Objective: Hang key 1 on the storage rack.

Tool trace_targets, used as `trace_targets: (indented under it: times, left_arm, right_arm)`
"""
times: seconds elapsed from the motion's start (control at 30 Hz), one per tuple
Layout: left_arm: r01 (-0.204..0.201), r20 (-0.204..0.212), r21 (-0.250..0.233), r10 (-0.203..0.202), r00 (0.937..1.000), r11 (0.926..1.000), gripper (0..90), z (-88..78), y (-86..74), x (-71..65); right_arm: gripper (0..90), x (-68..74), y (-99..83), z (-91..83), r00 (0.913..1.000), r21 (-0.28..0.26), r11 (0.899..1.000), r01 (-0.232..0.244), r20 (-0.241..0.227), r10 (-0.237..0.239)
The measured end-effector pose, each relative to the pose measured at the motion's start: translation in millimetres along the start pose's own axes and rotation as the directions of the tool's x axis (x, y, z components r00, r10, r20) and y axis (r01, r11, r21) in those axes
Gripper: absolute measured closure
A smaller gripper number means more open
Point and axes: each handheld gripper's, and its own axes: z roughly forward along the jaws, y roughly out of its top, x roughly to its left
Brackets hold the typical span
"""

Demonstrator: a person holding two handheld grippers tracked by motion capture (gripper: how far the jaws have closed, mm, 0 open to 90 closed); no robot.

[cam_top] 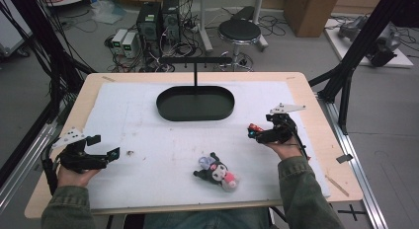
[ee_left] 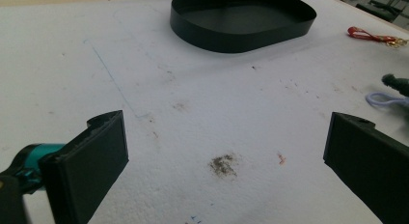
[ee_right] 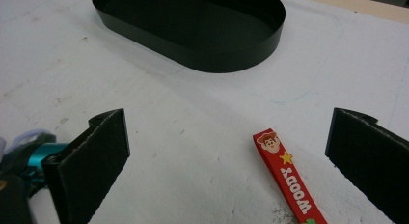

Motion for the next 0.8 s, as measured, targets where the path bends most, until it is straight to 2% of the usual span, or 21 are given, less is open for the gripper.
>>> trace_targets:
  times: [0.07,0.37,0.63,0.8]
  left_arm:
    - [0.000,0.002,0.001,0.000,1.0000,1.0000,2.2,0.1,0.0,0.4]
    - [0.001,0.003,0.002,-0.001,1.0000,1.0000,2.9,0.0,-0.1,0.8]
    - [0.004,0.000,0.002,-0.004,1.0000,1.0000,2.9,-0.5,-0.3,1.9]
    - [0.002,-0.003,0.006,-0.002,1.0000,1.0000,2.9,-0.4,-0.5,2.4]
  right_arm:
    - [1.0,0.2,1.8,1.9,1.0000,0.006,1.000,-0.005,-0.004,0.005]
    - [1.0,-2.3,15.5,12.0,0.9990,0.068,0.997,0.043,0.005,-0.044]
    - [1.0,-13.0,25.9,27.2,0.9969,0.150,0.986,0.073,0.017,-0.076]
    - [1.2,-20.3,24.8,36.3,0.9978,0.198,0.979,0.059,0.018,-0.064]
